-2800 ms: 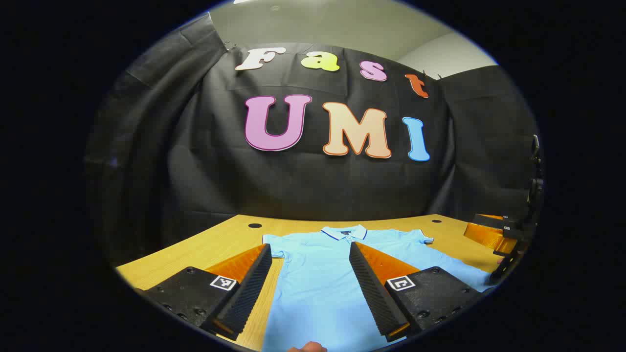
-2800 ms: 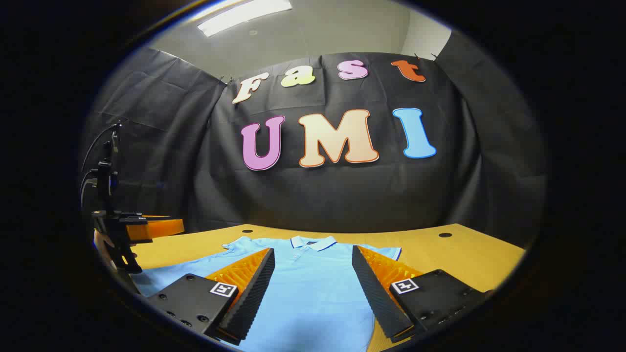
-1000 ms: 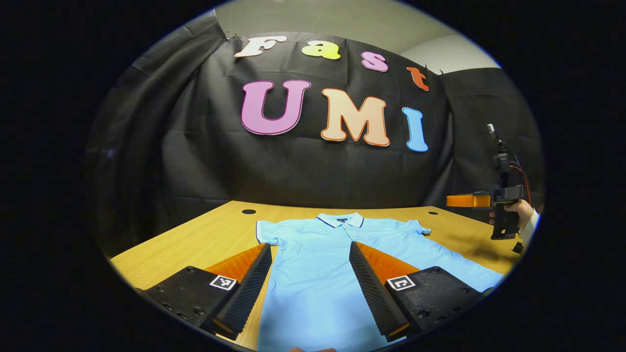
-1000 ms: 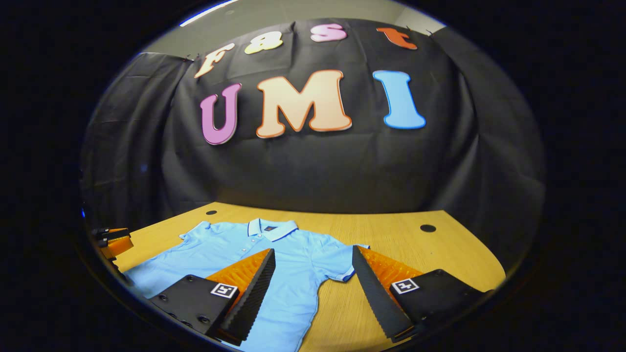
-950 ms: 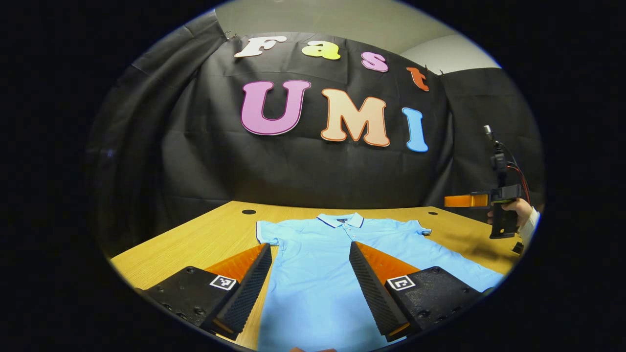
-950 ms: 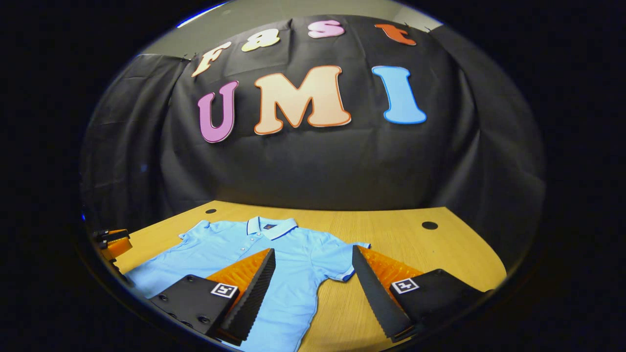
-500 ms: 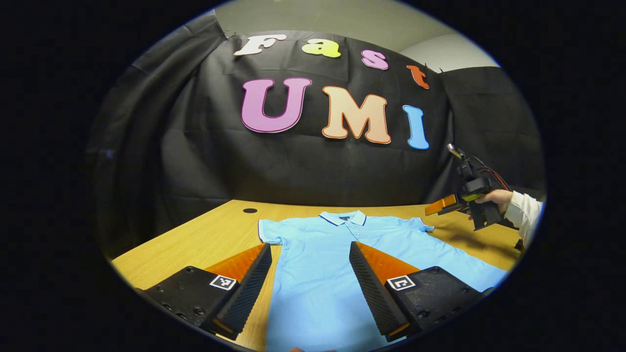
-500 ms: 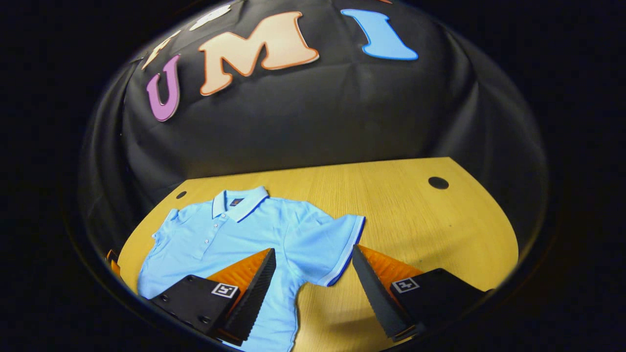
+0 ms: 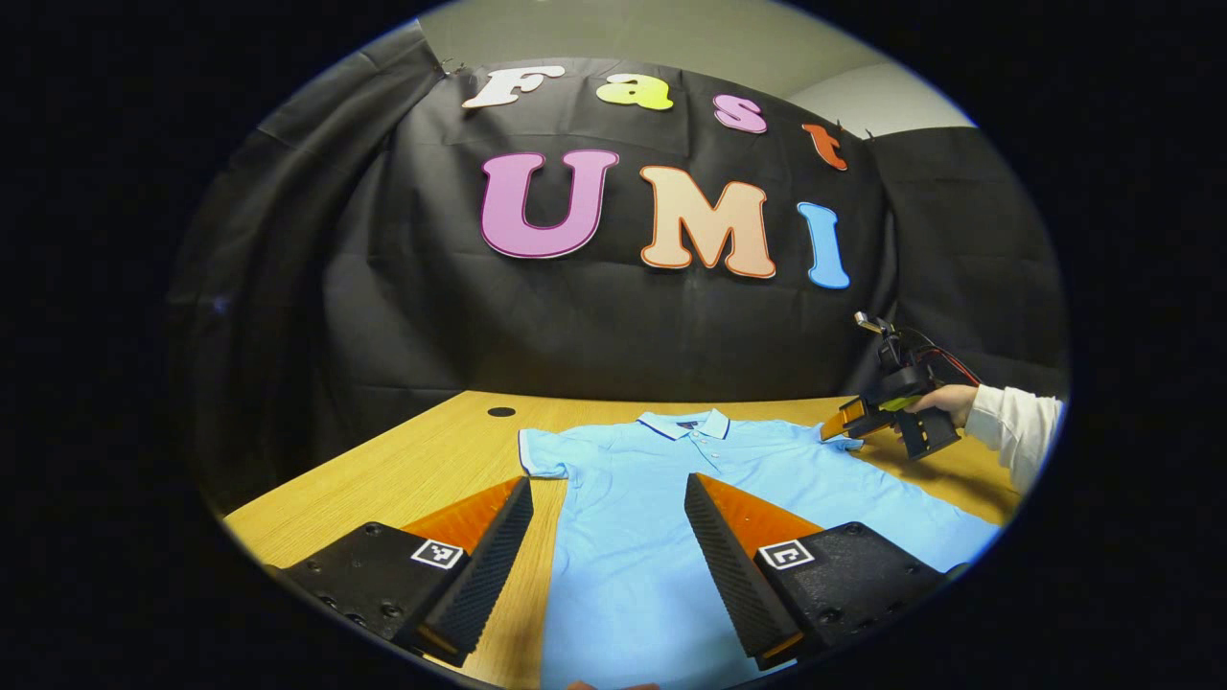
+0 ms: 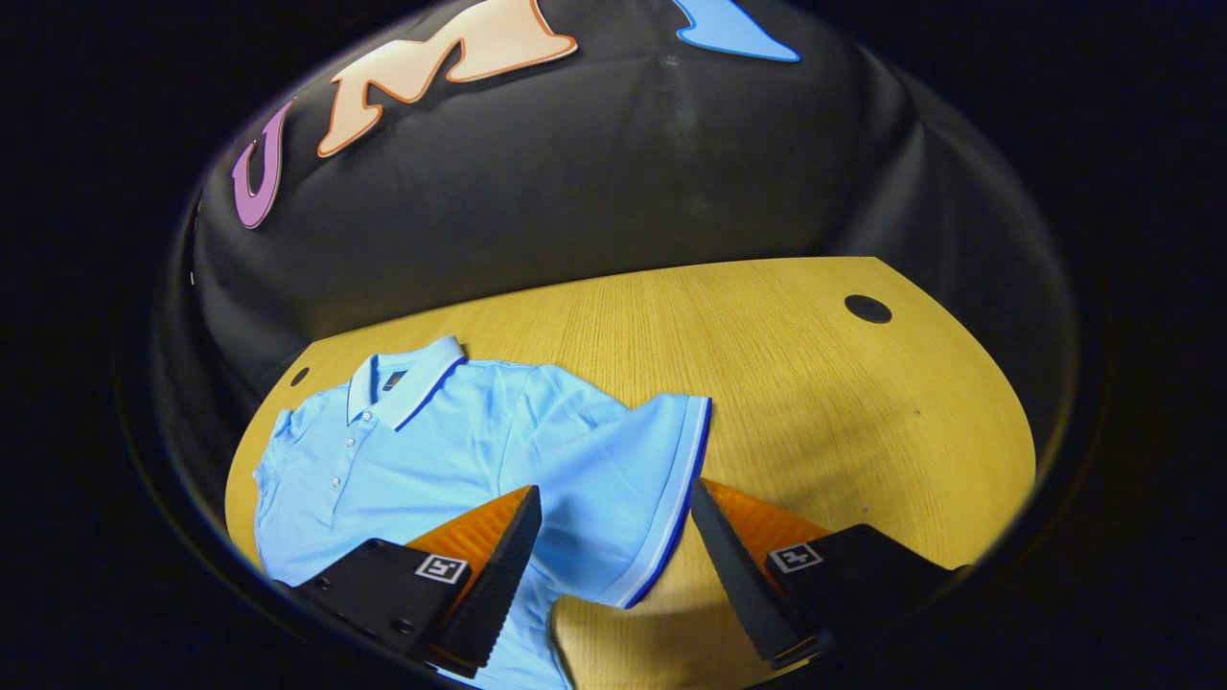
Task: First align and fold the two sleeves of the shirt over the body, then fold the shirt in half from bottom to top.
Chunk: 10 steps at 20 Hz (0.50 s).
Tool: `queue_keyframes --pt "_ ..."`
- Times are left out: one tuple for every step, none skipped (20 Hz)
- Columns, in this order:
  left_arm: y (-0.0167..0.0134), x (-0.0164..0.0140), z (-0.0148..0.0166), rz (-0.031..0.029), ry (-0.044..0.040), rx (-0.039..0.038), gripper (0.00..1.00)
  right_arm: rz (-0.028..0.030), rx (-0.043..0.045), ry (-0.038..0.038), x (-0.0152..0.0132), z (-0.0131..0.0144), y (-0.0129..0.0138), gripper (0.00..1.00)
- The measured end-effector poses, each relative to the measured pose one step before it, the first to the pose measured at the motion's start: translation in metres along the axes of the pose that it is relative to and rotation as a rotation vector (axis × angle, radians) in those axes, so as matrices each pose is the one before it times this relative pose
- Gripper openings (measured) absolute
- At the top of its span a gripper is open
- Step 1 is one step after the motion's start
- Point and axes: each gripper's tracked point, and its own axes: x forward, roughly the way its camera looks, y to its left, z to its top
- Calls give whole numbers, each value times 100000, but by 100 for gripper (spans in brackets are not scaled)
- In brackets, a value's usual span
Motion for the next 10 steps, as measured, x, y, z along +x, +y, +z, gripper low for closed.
queue_keyframes --pt "12 -19 -169 122 276 -226 95 -540 -1132 -18 34 -127 7 94" --pt "-83 47 -70 -46 321 -336 95 -600 -1875 -711 48 105 -27 97" --pt "67 15 -135 -12 441 -195 95 -1244 -3077 -293 102 -281 -207 94" --pt "-48 58 47 146 176 -34 95 -2270 -4451 -501 88 -115 -425 95" --pt "105 -6 12 116 -112 -69 95 577 -2246 -1052 109 56 207 90" --pt "-85 16 70 -9 -36 -130 95 835 456 299 -136 -9 234 80" --pt "4 -65 -15 -323 64 -49 95 588 600 155 22 5 81 80" --pt "-128 -102 17 -246 65 274 95 346 -56 -250 167 135 -96 74" --pt "42 -139 9 58 -331 248 95 1523 -410 -411 -50 -35 81 68" --pt "38 -22 151 138 -278 157 95 1901 333 294 234 -87 404 60"
